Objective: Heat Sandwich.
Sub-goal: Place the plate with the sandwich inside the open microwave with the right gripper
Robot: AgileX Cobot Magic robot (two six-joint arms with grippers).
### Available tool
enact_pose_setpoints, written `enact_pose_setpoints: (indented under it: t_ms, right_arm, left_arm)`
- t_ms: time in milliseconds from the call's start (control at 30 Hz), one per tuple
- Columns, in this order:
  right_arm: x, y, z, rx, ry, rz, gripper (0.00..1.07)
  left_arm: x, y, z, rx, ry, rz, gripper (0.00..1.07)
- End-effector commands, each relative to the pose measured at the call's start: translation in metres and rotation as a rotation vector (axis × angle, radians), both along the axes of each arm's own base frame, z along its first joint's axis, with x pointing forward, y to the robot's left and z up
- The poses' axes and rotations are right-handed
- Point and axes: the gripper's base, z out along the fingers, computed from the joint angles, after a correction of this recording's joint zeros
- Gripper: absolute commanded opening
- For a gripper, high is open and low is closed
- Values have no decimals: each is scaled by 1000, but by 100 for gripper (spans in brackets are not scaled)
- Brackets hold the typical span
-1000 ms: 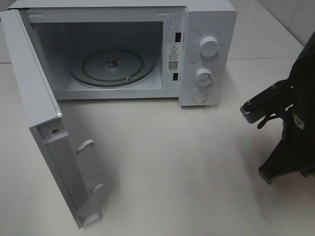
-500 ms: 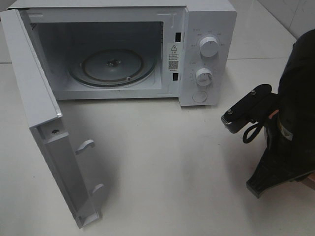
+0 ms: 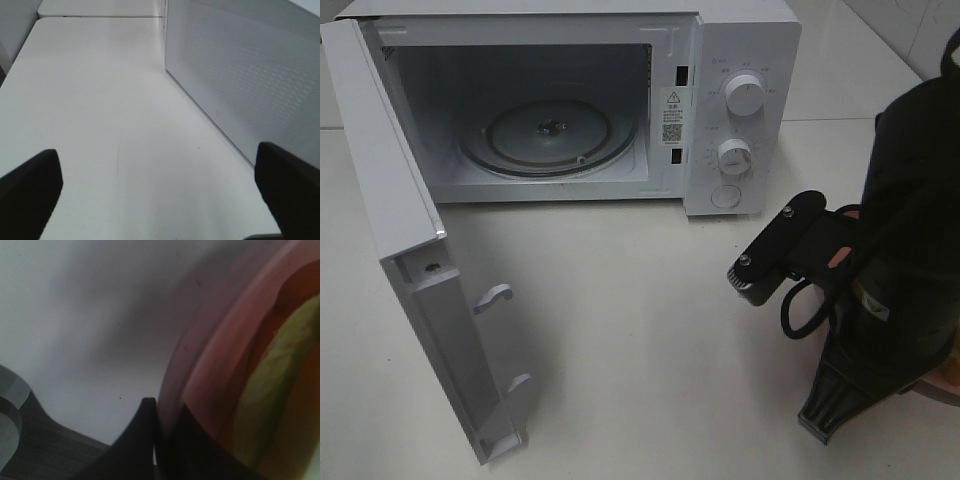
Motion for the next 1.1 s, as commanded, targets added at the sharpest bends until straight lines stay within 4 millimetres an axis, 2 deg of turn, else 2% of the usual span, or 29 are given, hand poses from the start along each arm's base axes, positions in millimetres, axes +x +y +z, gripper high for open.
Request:
enact_pose_setpoints:
  t_ms: [33, 633, 1100]
  right_arm:
    - [-5, 3, 2, -34, -7, 82, 0]
    - [-24, 24, 3, -86, 11, 368, 0]
    - [-21, 31, 2, -89, 27, 579, 0]
  left_arm:
    - [-3, 0, 0, -3, -23, -2, 100]
    - [-3, 0, 0, -3, -23, -2, 100]
    - [-3, 0, 0, -3, -23, -2, 100]
